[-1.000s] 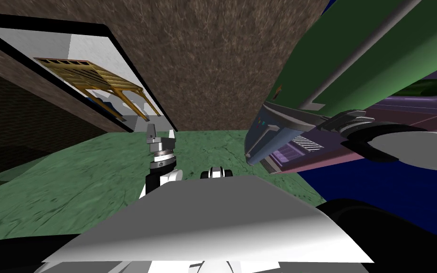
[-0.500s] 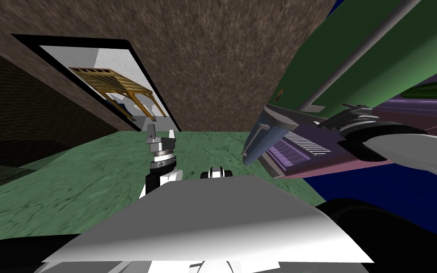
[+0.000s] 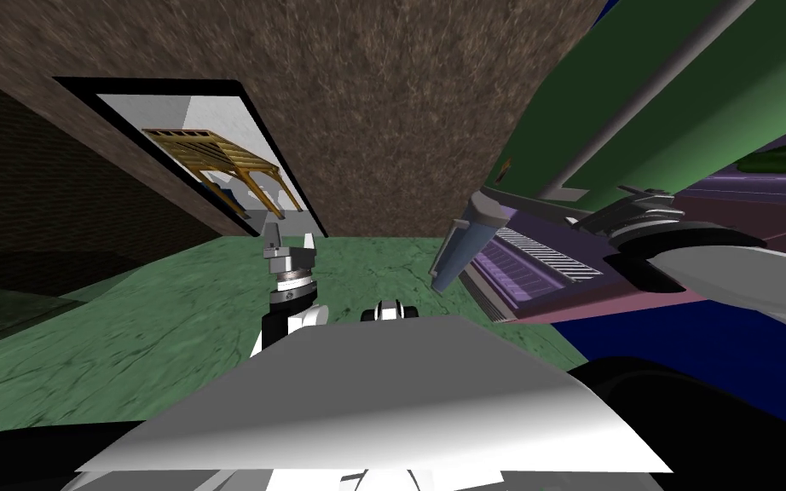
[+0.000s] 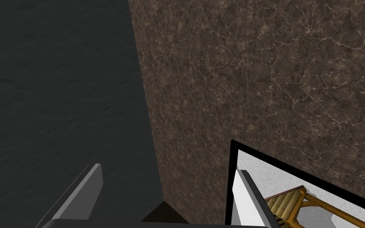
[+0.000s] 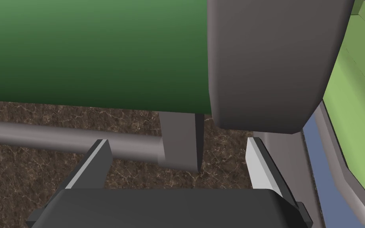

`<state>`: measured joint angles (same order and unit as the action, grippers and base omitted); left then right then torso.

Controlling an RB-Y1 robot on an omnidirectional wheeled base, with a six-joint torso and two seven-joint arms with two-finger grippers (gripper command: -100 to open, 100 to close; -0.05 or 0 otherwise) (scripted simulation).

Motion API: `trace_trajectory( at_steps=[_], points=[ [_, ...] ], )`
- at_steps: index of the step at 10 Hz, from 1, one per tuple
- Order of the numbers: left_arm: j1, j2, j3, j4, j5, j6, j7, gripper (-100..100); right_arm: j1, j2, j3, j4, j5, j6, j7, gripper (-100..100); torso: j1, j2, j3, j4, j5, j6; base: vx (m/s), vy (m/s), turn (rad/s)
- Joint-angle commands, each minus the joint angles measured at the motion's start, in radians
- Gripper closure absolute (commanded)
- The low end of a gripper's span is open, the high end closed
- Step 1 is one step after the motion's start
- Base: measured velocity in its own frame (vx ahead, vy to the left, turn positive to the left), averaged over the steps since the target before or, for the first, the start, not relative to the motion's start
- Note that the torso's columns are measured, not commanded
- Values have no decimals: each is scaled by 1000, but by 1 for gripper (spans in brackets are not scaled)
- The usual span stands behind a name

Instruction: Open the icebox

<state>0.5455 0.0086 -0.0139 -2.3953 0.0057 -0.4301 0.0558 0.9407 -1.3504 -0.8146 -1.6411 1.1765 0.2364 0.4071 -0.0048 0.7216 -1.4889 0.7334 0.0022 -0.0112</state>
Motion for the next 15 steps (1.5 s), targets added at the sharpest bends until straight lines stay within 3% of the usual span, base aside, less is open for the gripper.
trace_trajectory(
  at_steps=[1,6,7,8,9,11,12,13,15],
  points=[
    [0,0,0,0,0,0,0,0,-23,4,9,-13,19,43,5,-100,-1,-1,-1,0,1,-2,-2,-3,83],
    [0,0,0,0,0,0,0,0,-37,22,17,-39,38,94,16,-100,1,-8,-8,-1,6,-8,-3,-8,39],
    [0,0,0,0,0,0,0,0,-37,22,17,-39,38,94,16,-100,0,-9,-9,-1,7,-8,3,-15,44],
    [0,0,0,0,0,0,0,0,-28,30,43,-36,33,82,14,-100,1,-10,-9,-1,7,-9,-23,1,-51],
    [0,0,0,0,0,0,0,0,-23,9,18,-11,10,57,17,-100,1,-6,-6,-2,2,-3,30,9,-165],
    [0,0,0,0,0,0,0,0,-22,27,33,-13,29,50,5,-100,-2,-3,-3,-1,1,-3,36,1,-91],
    [0,0,0,0,0,0,0,0,-23,21,31,-25,19,71,18,100,-2,0,0,-1,-3,-1,-30,12,98],
    [0,0,0,0,0,0,0,0,-14,30,42,-21,19,57,14,100,-1,1,0,1,1,-4,-33,13,8],
    [1,0,0,0,0,0,0,0,4,43,31,-49,3,56,30,100,11,3,4,1,2,9,182,109,-221]
  ],
)
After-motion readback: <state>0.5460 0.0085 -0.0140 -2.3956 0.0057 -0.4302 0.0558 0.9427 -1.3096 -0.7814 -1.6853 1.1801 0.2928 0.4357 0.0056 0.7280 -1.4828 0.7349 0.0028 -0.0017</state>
